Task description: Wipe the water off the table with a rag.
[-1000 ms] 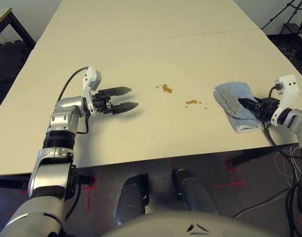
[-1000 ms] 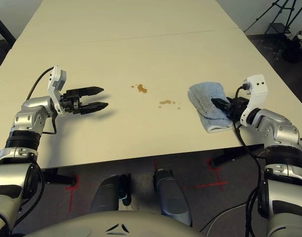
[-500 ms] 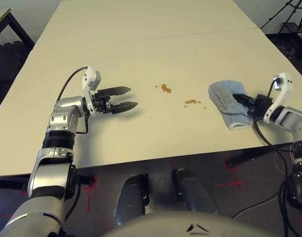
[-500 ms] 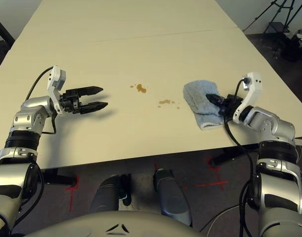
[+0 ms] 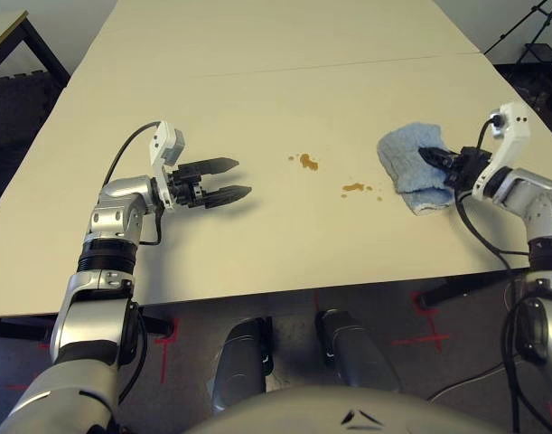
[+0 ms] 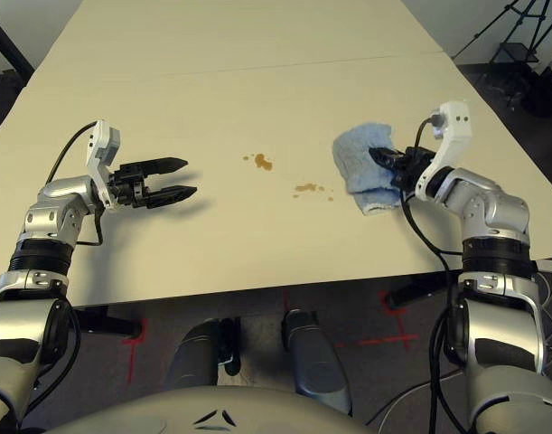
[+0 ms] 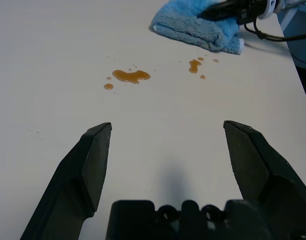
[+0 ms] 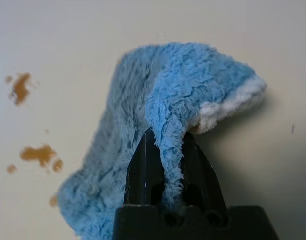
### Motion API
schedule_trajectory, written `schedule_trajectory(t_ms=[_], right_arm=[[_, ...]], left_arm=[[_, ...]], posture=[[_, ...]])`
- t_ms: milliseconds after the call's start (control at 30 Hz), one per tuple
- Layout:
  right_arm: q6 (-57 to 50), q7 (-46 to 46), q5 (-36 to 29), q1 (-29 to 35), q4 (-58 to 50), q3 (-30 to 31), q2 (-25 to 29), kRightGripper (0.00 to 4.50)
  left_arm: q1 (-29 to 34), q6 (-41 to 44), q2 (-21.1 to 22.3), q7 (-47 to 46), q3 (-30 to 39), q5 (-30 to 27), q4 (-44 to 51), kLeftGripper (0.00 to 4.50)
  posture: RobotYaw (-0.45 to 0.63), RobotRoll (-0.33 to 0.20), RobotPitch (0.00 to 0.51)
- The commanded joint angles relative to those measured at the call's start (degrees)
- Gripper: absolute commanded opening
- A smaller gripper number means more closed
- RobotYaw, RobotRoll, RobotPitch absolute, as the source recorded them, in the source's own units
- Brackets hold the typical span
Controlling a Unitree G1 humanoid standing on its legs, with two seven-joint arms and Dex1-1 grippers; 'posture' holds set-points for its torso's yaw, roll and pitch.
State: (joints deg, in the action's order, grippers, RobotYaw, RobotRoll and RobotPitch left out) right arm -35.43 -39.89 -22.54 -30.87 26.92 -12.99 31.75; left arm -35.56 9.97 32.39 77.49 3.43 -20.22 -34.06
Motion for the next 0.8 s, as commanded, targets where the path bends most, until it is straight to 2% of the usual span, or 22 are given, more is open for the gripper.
schedule_trajectory(t_ms=[33, 800], right_arm=[[-0.08, 1.07, 2.20, 2.57, -0.93, 2.75, -1.12, 0.06], [-14.96, 1.63, -1.66, 11.17, -24.72, 10.08, -10.30, 0.06]], left_arm=[[0.63, -0.26, 0.42, -0.01, 0.05, 0.00, 1.48, 4.50], [0.64, -0.61, -0.09, 0.27, -0.23, -0.01, 1.13, 4.50]], posture=[[-0.30, 0.000, 0.138], [-0.31, 0.000, 0.137]])
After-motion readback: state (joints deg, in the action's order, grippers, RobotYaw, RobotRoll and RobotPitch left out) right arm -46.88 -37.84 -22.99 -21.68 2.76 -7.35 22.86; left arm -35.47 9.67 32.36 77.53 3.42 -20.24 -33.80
